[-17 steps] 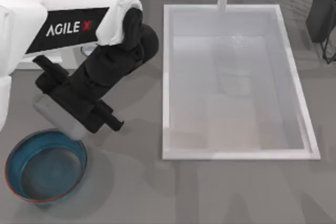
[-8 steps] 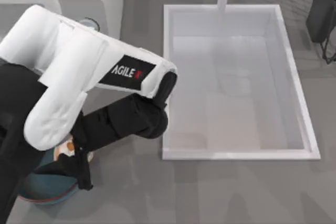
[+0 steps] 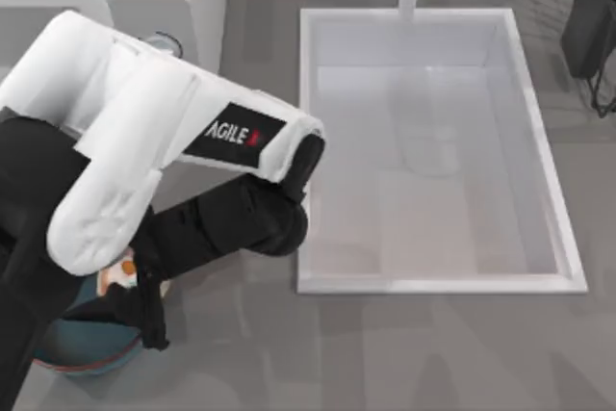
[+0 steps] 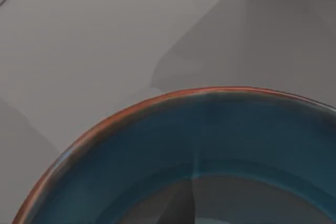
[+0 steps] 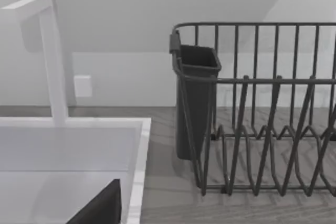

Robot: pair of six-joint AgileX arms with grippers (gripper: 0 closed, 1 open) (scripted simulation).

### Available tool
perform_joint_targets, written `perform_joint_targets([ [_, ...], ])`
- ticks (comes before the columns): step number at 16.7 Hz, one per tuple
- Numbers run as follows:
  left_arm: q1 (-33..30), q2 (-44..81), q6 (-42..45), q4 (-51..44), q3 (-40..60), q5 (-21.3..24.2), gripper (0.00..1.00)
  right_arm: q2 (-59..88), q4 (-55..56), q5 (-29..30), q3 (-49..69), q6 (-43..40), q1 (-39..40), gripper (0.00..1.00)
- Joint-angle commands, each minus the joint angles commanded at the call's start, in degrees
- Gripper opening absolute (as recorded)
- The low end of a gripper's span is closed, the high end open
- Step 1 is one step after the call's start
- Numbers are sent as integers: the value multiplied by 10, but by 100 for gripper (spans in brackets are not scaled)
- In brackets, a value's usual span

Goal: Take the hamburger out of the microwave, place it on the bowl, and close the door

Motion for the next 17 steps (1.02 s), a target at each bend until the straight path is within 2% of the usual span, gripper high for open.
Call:
perform_joint_targets([
  [9,34,-20,22,73,-101,-35,0,0,0,0,0,0,0,100],
  [14,35,-17,23,77,-106,-35,0,0,0,0,0,0,0,100],
  [17,35,-17,23,77,-106,-35,23,0,0,0,0,0,0,100],
])
